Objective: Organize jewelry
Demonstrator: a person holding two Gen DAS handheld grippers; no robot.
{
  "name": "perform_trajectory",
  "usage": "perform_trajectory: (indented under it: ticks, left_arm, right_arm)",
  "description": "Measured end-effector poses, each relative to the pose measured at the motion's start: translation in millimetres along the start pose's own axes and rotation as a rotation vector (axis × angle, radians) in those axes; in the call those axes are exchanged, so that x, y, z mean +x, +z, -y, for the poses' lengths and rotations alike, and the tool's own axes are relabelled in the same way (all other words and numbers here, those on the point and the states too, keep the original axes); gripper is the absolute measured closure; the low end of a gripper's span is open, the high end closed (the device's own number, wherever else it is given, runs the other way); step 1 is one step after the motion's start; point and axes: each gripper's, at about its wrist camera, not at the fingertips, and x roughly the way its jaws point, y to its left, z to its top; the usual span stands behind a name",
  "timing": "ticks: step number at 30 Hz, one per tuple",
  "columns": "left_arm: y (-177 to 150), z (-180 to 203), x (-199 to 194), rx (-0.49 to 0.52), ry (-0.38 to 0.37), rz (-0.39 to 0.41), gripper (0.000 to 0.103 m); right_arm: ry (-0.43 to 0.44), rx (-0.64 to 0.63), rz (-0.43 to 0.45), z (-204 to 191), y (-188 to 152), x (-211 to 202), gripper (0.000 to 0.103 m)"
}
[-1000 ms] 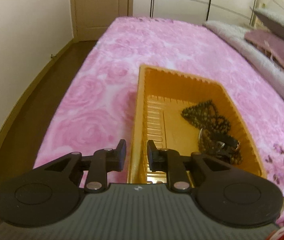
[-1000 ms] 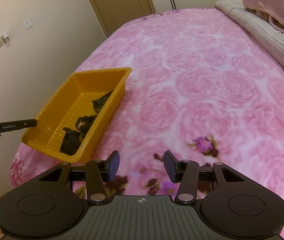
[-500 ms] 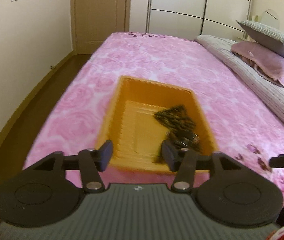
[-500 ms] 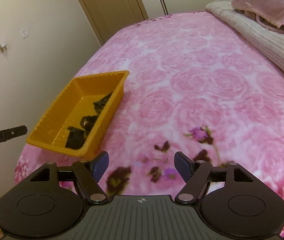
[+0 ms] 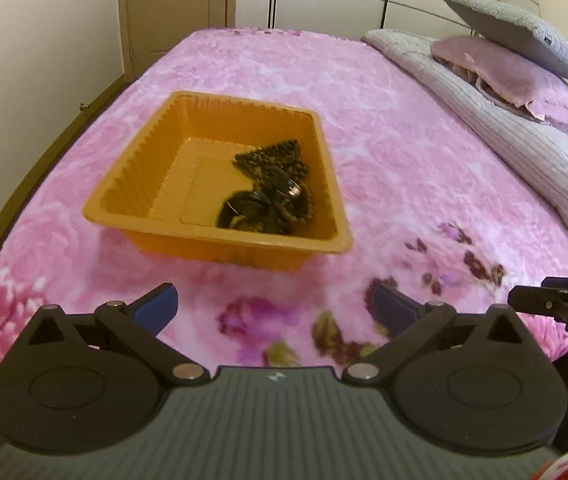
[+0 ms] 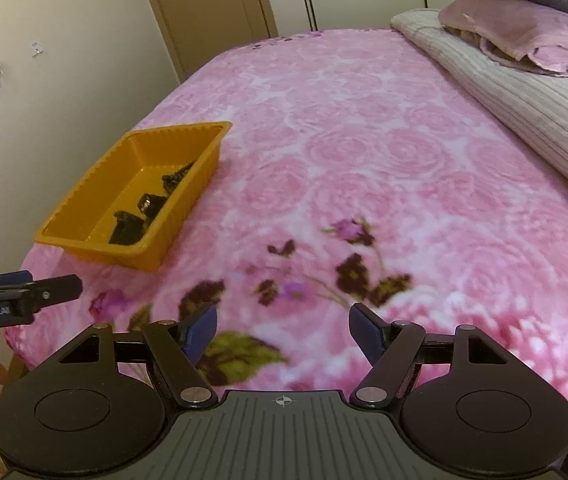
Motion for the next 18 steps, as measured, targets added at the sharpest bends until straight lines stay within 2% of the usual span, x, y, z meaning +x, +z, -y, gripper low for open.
perform_trajectory:
  ticks: [10,18]
  left_arm:
    - [-13,36,6,0.018,-0.010,-0.083,0.000]
    - [-21,55,0,0.014,-0.004,-0.080,0.000]
  right_arm:
    - [-0.054,-0.027,-0.008,6,-5,-11,0.030]
    - [-0.079,-0.042,-0.018,9,-7,-10,0.030]
